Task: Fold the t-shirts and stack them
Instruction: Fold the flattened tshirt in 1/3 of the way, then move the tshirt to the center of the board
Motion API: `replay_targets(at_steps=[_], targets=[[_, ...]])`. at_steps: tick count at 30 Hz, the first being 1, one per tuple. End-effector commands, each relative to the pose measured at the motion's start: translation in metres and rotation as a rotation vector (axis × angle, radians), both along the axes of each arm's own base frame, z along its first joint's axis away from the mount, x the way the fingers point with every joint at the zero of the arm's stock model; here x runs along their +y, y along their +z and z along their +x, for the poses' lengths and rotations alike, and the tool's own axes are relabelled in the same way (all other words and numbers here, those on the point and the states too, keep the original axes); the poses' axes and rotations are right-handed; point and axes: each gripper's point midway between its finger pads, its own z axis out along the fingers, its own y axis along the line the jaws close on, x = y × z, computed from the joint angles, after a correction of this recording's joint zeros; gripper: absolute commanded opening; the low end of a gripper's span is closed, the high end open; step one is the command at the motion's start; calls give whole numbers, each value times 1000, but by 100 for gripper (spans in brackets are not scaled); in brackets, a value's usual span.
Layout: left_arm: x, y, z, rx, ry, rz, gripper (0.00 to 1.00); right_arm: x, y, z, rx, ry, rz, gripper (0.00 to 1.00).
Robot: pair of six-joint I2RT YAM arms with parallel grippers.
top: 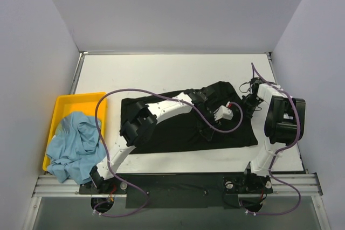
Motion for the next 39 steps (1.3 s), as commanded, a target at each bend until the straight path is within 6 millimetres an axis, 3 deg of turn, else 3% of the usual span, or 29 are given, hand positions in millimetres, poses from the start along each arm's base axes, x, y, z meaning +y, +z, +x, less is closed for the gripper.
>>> replay_targets(at_steps=[1, 4, 7, 9, 10, 11, 13, 15, 18, 21, 25, 27, 30, 34, 39], targets=[[-12, 78, 13, 44, -7, -147, 46, -19, 20, 25, -73, 20, -71, 0], [-9, 116, 31, 31, 3, -213, 48, -15, 50, 49, -173, 24, -43, 1], [10, 139, 52, 19, 41, -229, 48, -10, 79, 72, -270, 25, -14, 17], [34, 145, 82, -36, 100, -210, 49, -9, 99, 92, -338, 28, -2, 28], [54, 140, 106, -69, 160, -174, 50, -10, 107, 103, -365, 35, 0, 32], [66, 142, 117, -105, 177, -165, 50, -11, 119, 116, -410, 44, -4, 39], [107, 134, 154, -144, 272, -122, 56, -15, 123, 132, -426, 61, -14, 47], [159, 125, 195, -165, 390, -78, 61, -18, 114, 149, -411, 83, -23, 57], [221, 108, 234, -219, 505, 18, 75, -17, 102, 164, -381, 120, -20, 60], [280, 90, 266, -236, 615, 88, 75, -9, 83, 181, -355, 172, -17, 60], [332, 63, 284, -246, 672, 183, 76, -7, 58, 193, -311, 185, -9, 57], [346, 51, 283, -239, 654, 213, 76, -1, 49, 195, -300, 194, 24, 51], [355, 32, 274, -210, 589, 258, 76, 8, 45, 197, -301, 221, 41, 36], [357, 24, 263, -191, 514, 261, 75, 7, 46, 194, -291, 213, 12, 15], [367, 16, 255, -198, 427, 294, 75, -3, 57, 193, -307, 206, -43, 7]])
